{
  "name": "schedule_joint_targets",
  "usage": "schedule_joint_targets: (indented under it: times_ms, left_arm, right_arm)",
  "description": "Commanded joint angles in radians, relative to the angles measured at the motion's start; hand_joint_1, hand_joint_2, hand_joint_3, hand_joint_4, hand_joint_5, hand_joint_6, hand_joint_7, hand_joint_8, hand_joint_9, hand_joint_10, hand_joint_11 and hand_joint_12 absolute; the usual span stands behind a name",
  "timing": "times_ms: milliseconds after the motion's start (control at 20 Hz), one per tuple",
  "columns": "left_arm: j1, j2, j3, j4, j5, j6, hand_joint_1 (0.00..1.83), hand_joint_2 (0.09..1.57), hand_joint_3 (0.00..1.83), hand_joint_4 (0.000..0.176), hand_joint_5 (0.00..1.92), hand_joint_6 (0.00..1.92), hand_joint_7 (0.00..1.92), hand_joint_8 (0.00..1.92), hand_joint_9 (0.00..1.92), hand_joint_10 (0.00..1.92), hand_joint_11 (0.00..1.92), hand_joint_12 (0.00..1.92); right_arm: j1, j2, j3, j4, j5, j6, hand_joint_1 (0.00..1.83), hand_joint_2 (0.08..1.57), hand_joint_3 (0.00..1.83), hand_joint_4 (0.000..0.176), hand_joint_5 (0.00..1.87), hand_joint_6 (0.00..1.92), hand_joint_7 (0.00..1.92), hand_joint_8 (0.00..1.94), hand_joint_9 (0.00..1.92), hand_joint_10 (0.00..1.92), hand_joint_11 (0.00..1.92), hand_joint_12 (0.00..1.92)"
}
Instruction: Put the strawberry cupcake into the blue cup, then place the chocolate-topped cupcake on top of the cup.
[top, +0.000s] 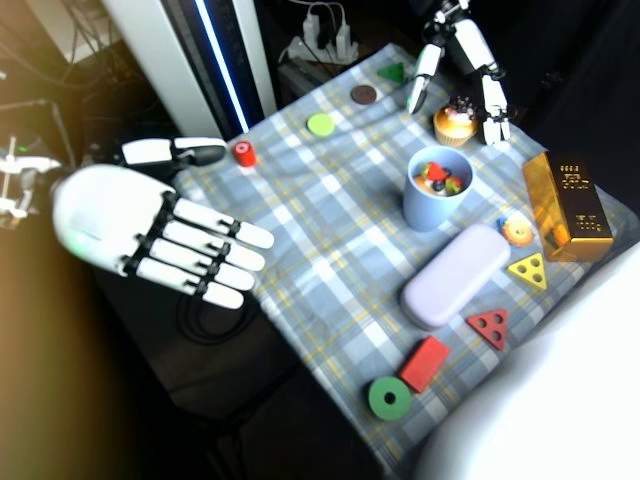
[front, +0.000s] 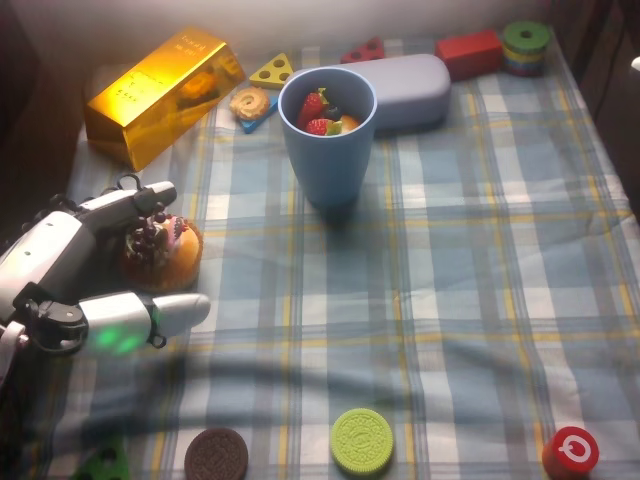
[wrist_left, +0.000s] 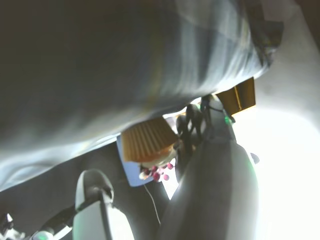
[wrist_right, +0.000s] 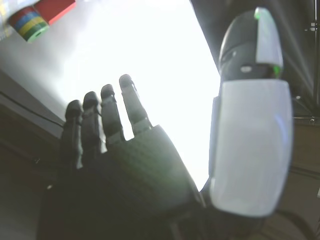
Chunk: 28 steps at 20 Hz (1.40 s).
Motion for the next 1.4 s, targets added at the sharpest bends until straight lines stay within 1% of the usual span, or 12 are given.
schedule_joint_targets:
  times_ms: [0,100,200,350,450,500,650,750,900,1100,1250,1350]
  left_arm:
    - [-0.008,-0.002,0.005,0.029,-0.109,-0.004,1.03,0.87,0.0,0.069,0.5,0.01,0.51,0.01,0.36,0.01,0.16,0.04]
    - [-0.008,-0.001,0.006,0.029,-0.11,-0.004,1.09,0.89,0.0,0.05,0.55,0.01,0.56,0.01,0.39,0.01,0.18,0.05]
    - [-0.009,0.002,0.006,0.029,-0.114,-0.004,1.09,0.92,0.01,0.087,0.58,0.01,0.58,0.01,0.38,0.0,0.16,0.04]
    - [-0.01,0.005,0.006,0.025,-0.12,0.001,1.09,0.98,0.0,0.036,0.68,0.01,0.67,0.01,0.42,0.01,0.21,0.05]
    - [-0.01,0.007,0.006,0.023,-0.126,0.001,1.06,1.02,0.0,0.031,0.75,0.01,0.76,0.01,0.48,0.01,0.23,0.06]
    - [-0.01,0.008,0.006,0.023,-0.128,0.001,1.05,1.03,0.0,0.058,0.76,0.01,0.77,0.01,0.48,0.01,0.22,0.05]
    - [-0.014,0.018,0.0,0.024,-0.138,0.001,1.01,1.05,0.0,0.03,0.81,0.01,0.82,0.01,0.53,0.01,0.24,0.05]
    - [-0.015,0.039,-0.013,0.031,-0.157,0.001,0.98,1.06,0.0,0.068,0.82,0.01,0.84,0.01,0.54,0.01,0.23,0.05]
    - [-0.03,0.078,-0.037,0.051,-0.18,0.001,1.03,1.05,0.0,0.055,0.84,0.01,0.84,0.0,0.54,0.0,0.24,0.05]
    - [-0.054,0.13,-0.075,0.091,-0.22,0.001,1.02,1.05,0.0,0.0,0.84,0.0,0.8,0.0,0.52,0.0,0.25,0.06]
    - [-0.077,0.149,-0.086,0.119,-0.251,0.001,1.12,1.04,0.0,0.0,0.83,0.0,0.84,0.02,0.51,0.0,0.24,0.08]
    - [-0.09,0.149,-0.084,0.128,-0.263,0.001,1.14,1.05,0.0,0.023,0.83,0.0,0.85,0.0,0.55,0.0,0.03,0.66]
  right_arm:
    - [0.001,-0.003,0.0,0.025,0.129,0.007,0.16,0.84,0.0,0.0,0.0,0.0,0.01,0.0,0.0,0.0,0.0,0.0]
    - [-0.001,-0.005,0.0,0.025,0.129,0.008,0.18,0.83,0.0,0.006,0.0,0.0,0.0,0.0,0.0,0.0,0.0,0.0]
    - [-0.002,-0.006,0.0,0.025,0.129,0.009,0.2,0.84,0.0,0.01,0.0,0.0,0.0,0.0,0.0,0.0,0.0,0.0]
    - [-0.004,-0.009,0.001,0.025,0.129,0.01,0.21,0.83,0.0,0.011,0.0,0.0,0.0,0.0,0.0,0.0,0.0,0.0]
    - [-0.007,-0.012,0.002,0.025,0.129,0.013,0.24,0.84,0.0,0.019,0.0,0.0,0.0,0.0,0.0,0.0,0.0,0.0]
    - [-0.008,-0.013,0.003,0.025,0.129,0.014,0.23,0.84,0.0,0.015,0.0,0.0,0.0,0.0,0.0,0.0,0.0,0.0]
    - [-0.012,-0.015,0.004,0.025,0.129,0.022,0.27,0.86,0.01,0.002,0.0,0.0,0.0,0.0,0.0,0.0,0.0,0.0]
    - [-0.013,-0.015,0.005,0.028,0.129,0.023,0.23,0.87,0.01,0.014,0.0,0.0,0.0,0.0,0.0,0.0,0.0,0.0]
    - [-0.013,-0.015,0.005,0.029,0.129,0.024,0.24,0.86,0.0,0.034,0.0,0.0,0.0,0.0,0.0,0.0,0.0,0.0]
    - [-0.015,-0.016,0.005,0.033,0.128,0.027,0.27,0.88,0.0,0.02,0.0,0.0,0.0,0.0,0.0,0.0,0.0,0.0]
    - [-0.016,-0.018,0.005,0.038,0.128,0.027,0.27,0.88,0.0,0.0,0.0,0.0,0.0,0.0,0.0,0.0,0.02,0.01]
    - [-0.016,-0.02,0.007,0.038,0.128,0.027,0.25,0.87,0.0,0.007,0.0,0.0,0.0,0.0,0.0,0.0,0.02,0.01]
